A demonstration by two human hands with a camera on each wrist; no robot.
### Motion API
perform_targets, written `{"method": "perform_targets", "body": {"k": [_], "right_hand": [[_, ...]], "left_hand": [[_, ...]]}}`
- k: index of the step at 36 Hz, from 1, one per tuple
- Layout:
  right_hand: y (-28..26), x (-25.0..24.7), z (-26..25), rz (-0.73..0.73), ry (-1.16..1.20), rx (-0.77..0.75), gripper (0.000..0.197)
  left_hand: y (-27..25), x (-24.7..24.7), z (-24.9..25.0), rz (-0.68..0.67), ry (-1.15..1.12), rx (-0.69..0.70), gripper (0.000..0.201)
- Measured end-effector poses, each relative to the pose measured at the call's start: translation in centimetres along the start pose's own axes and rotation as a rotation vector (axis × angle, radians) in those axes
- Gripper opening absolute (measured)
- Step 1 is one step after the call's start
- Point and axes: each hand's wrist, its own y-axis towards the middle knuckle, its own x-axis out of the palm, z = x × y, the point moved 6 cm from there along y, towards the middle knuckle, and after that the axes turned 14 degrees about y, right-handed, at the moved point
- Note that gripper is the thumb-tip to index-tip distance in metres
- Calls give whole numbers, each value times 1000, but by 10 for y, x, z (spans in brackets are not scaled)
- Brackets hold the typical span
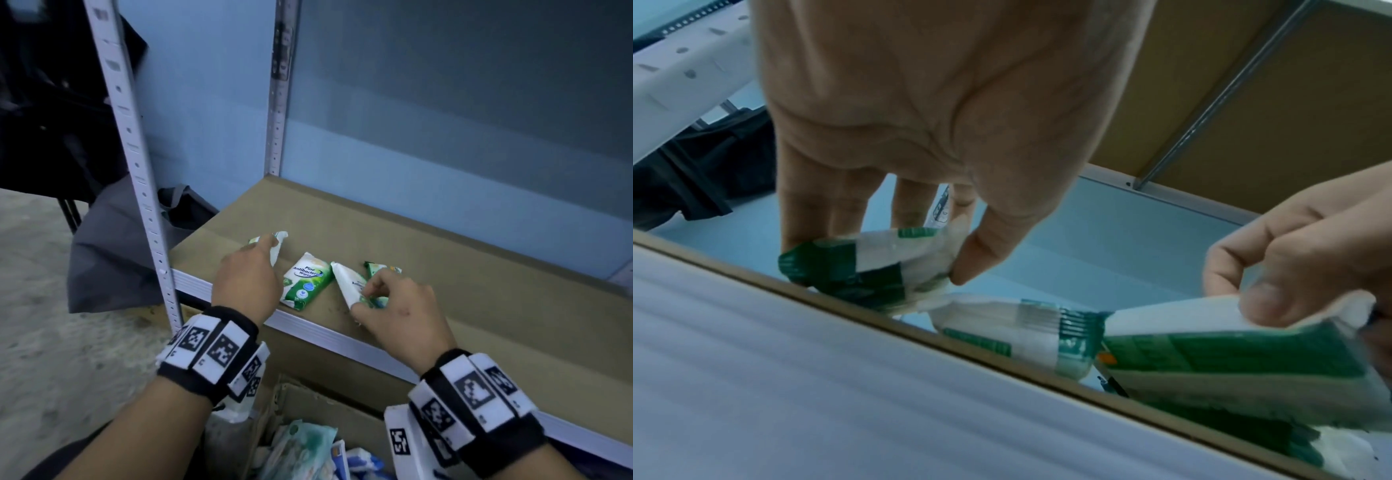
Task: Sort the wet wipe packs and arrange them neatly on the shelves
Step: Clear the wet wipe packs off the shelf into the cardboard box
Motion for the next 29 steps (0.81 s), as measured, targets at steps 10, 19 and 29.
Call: {"method": "perform_targets", "body": {"k": [10, 19, 29], "right_hand": [[27, -34, 20, 140, -48, -15, 21], [55, -16, 31, -72, -441, -2, 29], [61, -2, 32, -42, -499, 35, 44]], "left_hand": [[-8, -30, 17, 113, -140, 59, 41], [-27, -1, 45, -123, 48, 275, 49], [-14, 4, 36, -137, 53, 154, 71]]}}
